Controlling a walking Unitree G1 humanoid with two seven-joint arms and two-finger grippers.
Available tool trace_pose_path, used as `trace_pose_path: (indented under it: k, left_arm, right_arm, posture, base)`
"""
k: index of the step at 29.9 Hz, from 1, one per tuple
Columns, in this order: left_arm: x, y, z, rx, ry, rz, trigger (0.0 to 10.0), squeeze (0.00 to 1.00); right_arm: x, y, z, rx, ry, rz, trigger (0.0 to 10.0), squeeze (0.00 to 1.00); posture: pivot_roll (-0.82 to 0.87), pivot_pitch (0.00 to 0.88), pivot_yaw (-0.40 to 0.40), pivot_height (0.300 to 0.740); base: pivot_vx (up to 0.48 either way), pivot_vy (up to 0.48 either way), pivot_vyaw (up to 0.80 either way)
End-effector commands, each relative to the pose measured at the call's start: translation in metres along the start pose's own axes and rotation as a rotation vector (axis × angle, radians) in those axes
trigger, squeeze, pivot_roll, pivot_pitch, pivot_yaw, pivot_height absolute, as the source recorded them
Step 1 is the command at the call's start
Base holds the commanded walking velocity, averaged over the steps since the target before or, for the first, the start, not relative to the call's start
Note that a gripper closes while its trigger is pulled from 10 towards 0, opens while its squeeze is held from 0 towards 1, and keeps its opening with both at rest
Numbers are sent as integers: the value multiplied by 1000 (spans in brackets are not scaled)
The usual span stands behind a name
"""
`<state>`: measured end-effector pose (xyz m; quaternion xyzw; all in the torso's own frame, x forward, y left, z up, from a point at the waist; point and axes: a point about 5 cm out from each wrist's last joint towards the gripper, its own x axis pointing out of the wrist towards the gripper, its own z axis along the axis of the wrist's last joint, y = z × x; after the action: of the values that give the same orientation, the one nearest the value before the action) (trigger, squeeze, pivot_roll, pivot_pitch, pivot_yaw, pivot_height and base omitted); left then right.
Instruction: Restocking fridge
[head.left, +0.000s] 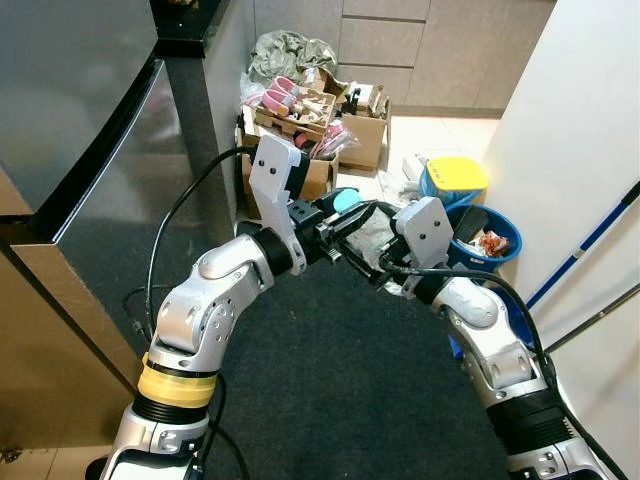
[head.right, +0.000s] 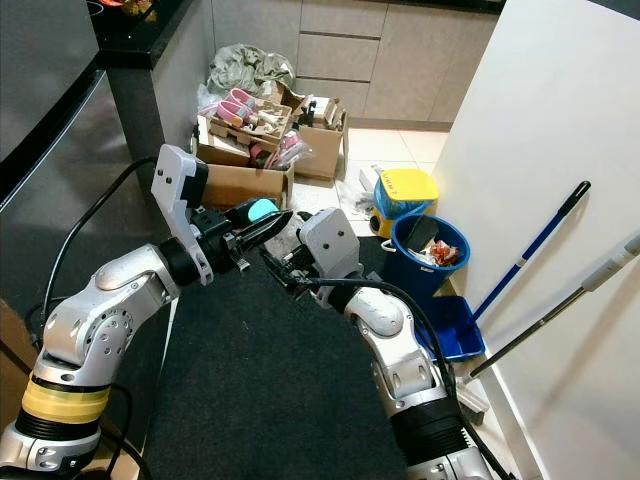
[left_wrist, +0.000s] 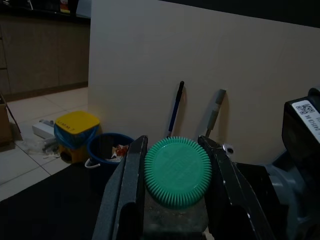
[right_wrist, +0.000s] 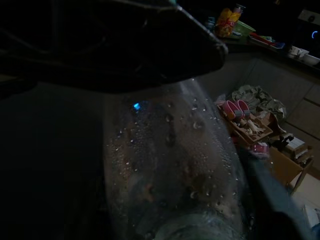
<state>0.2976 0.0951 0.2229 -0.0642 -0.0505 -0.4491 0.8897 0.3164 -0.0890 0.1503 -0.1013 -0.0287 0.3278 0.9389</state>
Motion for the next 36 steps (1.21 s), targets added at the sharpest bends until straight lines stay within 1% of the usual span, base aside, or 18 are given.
trace_pose_path:
  k: [1, 7, 8, 11, 12, 13, 19, 20, 25, 27, 28, 29, 30, 31, 33, 34, 35, 36]
  left_arm:
    - [2, -7, -1, -13, 1, -31, 10000, 0]
    - [2, -7, -1, -15, 3, -31, 10000, 0]
    - [2, -7, -2, -15, 5, -29, 10000, 0]
    - [1, -8, -3, -15, 6, -31, 10000, 0]
    - [1, -8, -3, -14, 10, -30, 10000, 863]
    - [1, -9, -4, -23, 14, -34, 10000, 1000]
    - [-3, -8, -4, -45, 16, -18, 10000, 1000]
    - [-7, -7, -4, -38, 22, -15, 10000, 0]
    - [-29, 8, -13, -5, 81, 68, 10000, 0]
    - [-45, 30, -23, -3, 118, 254, 10000, 0]
    - [-45, 30, -23, -3, 118, 254, 10000, 0]
    - [-55, 40, -29, -5, 136, 359, 10000, 0]
    - [-55, 40, -29, -5, 136, 359, 10000, 0]
    - [-70, 49, -40, -4, 178, 468, 10000, 0]
    - [-102, 52, -67, 17, 289, 589, 10000, 0]
    - [-102, 52, -67, 17, 289, 589, 10000, 0]
    - [-118, 50, -82, 28, 350, 631, 10000, 0]
    - [-118, 50, -82, 28, 350, 631, 10000, 0]
  right_arm:
    - [-2, -9, -4, 6, 19, -42, 39, 0]
    - [-2, -9, -4, 12, 24, -40, 549, 0]
    - [-1, -10, -4, 14, 23, -45, 10000, 0]
    - [-1, -11, -4, 12, 23, -55, 10000, 0]
    - [-1, -12, -4, 11, 25, -58, 10000, 0]
    - [-1, -12, -5, 9, 27, -59, 10000, 0]
    - [-1, -13, -7, 8, 35, -65, 10000, 0]
    - [-2, -14, -9, 7, 42, -75, 10000, 0]
    - [-10, -24, -23, 1, 103, -161, 10000, 0]
    - [-18, -34, -35, 4, 152, -244, 10000, 0]
    - [-18, -34, -35, 4, 152, -244, 10000, 0]
    - [-22, -38, -41, 10, 174, -284, 10000, 0]
    - [-22, -38, -41, 10, 174, -284, 10000, 0]
    - [-28, -43, -48, 14, 200, -328, 10000, 0]
    - [-38, -49, -57, 25, 229, -384, 10000, 0]
    - [-38, -49, -57, 25, 229, -384, 10000, 0]
    - [-42, -50, -59, 28, 239, -399, 10000, 0]
    - [-42, -50, -59, 28, 239, -399, 10000, 0]
  posture:
    - [-20, 0, -80, 740]
    - [-19, 0, -82, 740]
    - [-19, 0, -83, 740]
    - [-20, 0, -83, 740]
    - [-19, 0, -84, 740]
    - [-18, 0, -83, 740]
    - [-20, 0, -80, 740]
    - [-20, 0, -79, 740]
    - [-15, 0, -70, 740]
    - [-12, 0, -65, 740]
    - [-12, 0, -65, 740]
    - [-11, 0, -62, 740]
    - [-11, 0, -62, 740]
    - [-8, 0, -58, 740]
    - [1, 5, -50, 740]
    - [1, 5, -50, 740]
    - [4, 7, -47, 740]
    - [4, 7, -47, 740]
  base:
    - [0, 0, 0]
    - [0, 0, 0]
    - [0, 0, 0]
    - [0, 0, 0]
    - [0, 0, 0]
    - [0, 0, 0]
    - [0, 0, 0]
    - [0, 0, 0]
    - [0, 0, 0]
    - [0, 0, 0]
    - [0, 0, 0]
    - [0, 0, 0]
    - [0, 0, 0]
    - [0, 0, 0]
    - [0, 0, 0]
    - [0, 0, 0]
    - [0, 0, 0]
    - [0, 0, 0]
